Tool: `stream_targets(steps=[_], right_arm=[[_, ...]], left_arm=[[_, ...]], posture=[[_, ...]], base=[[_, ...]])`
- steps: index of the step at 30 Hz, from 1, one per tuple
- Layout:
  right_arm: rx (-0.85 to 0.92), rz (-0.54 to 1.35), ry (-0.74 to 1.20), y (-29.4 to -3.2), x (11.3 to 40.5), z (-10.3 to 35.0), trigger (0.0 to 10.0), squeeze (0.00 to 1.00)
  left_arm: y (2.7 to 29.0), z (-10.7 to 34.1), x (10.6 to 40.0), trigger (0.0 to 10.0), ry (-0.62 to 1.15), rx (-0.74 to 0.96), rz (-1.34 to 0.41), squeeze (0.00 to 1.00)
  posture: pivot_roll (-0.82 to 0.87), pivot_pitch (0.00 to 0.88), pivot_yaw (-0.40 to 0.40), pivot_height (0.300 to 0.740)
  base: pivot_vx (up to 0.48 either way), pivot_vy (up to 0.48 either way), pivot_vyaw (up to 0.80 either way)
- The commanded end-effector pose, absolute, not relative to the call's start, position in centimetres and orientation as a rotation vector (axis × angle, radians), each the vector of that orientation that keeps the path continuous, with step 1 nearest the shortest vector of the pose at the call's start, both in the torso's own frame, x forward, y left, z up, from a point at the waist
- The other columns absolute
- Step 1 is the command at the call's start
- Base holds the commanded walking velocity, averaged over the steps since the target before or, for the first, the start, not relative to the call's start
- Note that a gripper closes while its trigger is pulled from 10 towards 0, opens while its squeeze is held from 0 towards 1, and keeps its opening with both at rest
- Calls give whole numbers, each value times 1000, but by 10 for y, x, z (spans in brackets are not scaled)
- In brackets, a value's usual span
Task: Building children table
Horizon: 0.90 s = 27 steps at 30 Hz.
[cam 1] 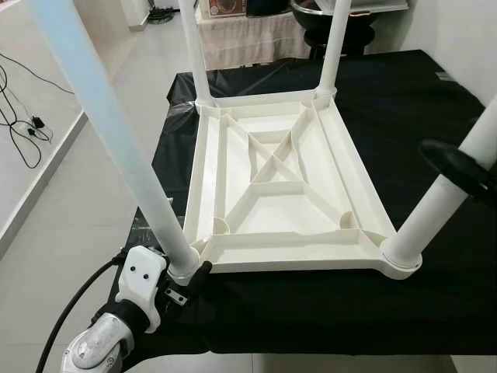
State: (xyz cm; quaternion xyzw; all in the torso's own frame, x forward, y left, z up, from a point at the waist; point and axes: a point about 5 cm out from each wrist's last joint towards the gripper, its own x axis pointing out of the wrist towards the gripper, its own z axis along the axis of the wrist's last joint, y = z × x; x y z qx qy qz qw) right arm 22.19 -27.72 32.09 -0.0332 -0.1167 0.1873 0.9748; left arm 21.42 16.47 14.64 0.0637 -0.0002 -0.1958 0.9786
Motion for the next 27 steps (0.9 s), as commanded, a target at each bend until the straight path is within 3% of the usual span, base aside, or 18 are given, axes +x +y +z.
stream_targets(steps=[1, 6, 7, 8, 9, 10, 27], right_arm=[[-60, 364, -218, -278, 223, 322, 10000, 0], [-56, 403, -231, -276, 222, 329, 10000, 0], [-51, 419, -237, -274, 222, 330, 4824, 0], [-45, 433, -243, -273, 222, 332, 3020, 0], [-45, 433, -243, -273, 222, 332, 3020, 0], [-31, 467, -258, -271, 220, 336, 0, 0], [11, 551, -236, -263, 219, 336, 0, 0]], left_arm=[[164, 140, 212, 10000, 20, 123, -397, 0], [162, 140, 212, 10000, 17, 121, -401, 0], [162, 140, 212, 10000, 17, 120, -401, 0], [162, 140, 212, 10000, 17, 121, -401, 0], [162, 140, 212, 10000, 17, 121, -401, 0], [162, 140, 211, 10000, 15, 121, -399, 0], [167, 142, 219, 10000, -14, 134, -307, 0]], posture=[[-93, 172, 42, 740], [-92, 171, 37, 740], [-93, 171, 34, 740], [-93, 171, 34, 740], [-93, 171, 34, 740], [-91, 170, 30, 740], [-93, 188, 24, 740]], base=[[0, 0, 0], [0, 0, 0], [0, 0, 0], [0, 0, 0], [0, 0, 0], [0, 0, 0], [0, 0, 0]])
